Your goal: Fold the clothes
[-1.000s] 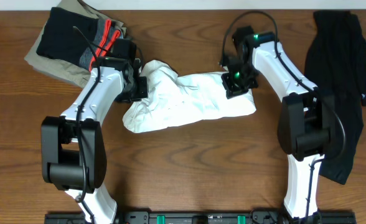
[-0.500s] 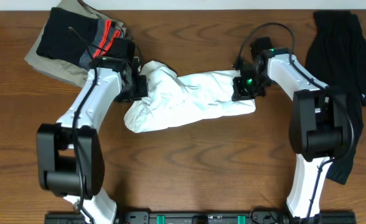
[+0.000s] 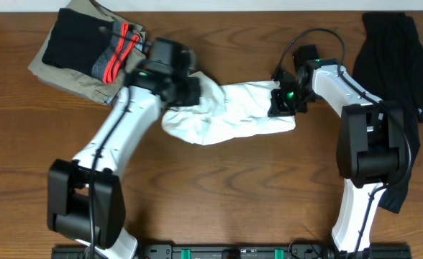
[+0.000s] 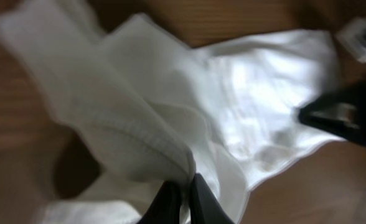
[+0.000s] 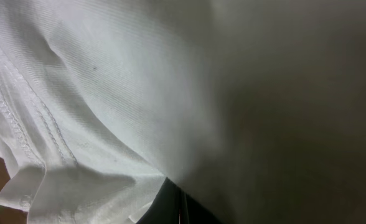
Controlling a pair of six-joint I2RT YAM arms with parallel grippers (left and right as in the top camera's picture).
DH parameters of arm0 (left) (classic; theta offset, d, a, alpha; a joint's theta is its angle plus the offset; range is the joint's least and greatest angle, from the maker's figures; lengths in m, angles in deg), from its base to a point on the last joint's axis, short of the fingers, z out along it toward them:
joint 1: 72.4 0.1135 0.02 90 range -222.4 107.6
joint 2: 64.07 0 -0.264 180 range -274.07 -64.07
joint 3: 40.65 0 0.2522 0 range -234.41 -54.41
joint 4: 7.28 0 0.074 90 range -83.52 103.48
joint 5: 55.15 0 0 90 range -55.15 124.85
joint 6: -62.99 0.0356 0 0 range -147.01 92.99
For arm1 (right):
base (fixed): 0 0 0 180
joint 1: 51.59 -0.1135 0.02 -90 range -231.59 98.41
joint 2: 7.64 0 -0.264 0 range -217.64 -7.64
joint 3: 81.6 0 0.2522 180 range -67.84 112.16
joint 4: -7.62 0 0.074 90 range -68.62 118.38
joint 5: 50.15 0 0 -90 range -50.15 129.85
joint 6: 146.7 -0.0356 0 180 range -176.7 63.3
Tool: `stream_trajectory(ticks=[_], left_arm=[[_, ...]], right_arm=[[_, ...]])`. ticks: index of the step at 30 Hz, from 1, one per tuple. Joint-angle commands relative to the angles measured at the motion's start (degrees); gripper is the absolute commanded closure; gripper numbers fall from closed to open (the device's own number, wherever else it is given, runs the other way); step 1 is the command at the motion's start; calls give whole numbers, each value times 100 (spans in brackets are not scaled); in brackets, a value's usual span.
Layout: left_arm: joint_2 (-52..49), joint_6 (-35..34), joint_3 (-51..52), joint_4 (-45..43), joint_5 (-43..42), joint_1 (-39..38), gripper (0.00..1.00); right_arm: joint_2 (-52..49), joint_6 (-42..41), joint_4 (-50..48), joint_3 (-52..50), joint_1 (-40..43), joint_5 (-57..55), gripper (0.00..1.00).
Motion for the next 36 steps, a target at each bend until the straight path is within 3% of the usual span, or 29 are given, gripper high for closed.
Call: stream_trajectory(ticks=[1, 6, 13, 28, 29, 30, 31, 33, 36], left_arm=[[66, -160, -55, -328, -39, -498, 94], [-15, -234, -55, -960, 595, -1200, 94], [-527, -236, -55, -1971, 730, -1849, 94], [-1231, -256, -55, -3014, 732, -2155, 94], [-1231, -256, -55, -3062, 732, -2155, 89], [-1231, -256, -55, -3097, 732, -2155, 69], [-1231, -256, -55, -3123, 730, -2155, 36], [-1209, -256, -55, -3126, 730, -2155, 1], [-1067, -254, -57, -3123, 730, -2146, 2]], right_arm=[[-157, -81, -31, -184, -79, -317, 99], [-157, -81, -28, -184, -170, -299, 99], [-157, -81, -24, -186, -262, -297, 99], [-157, -125, -11, -188, -267, -299, 99], [-157, -125, -11, -188, -267, -297, 99], [-157, -127, -13, -188, -267, -297, 99], [-157, -129, -13, -188, -267, -295, 99], [-157, -166, -13, -188, -260, -299, 99], [-157, -168, -22, -188, -238, -227, 99]])
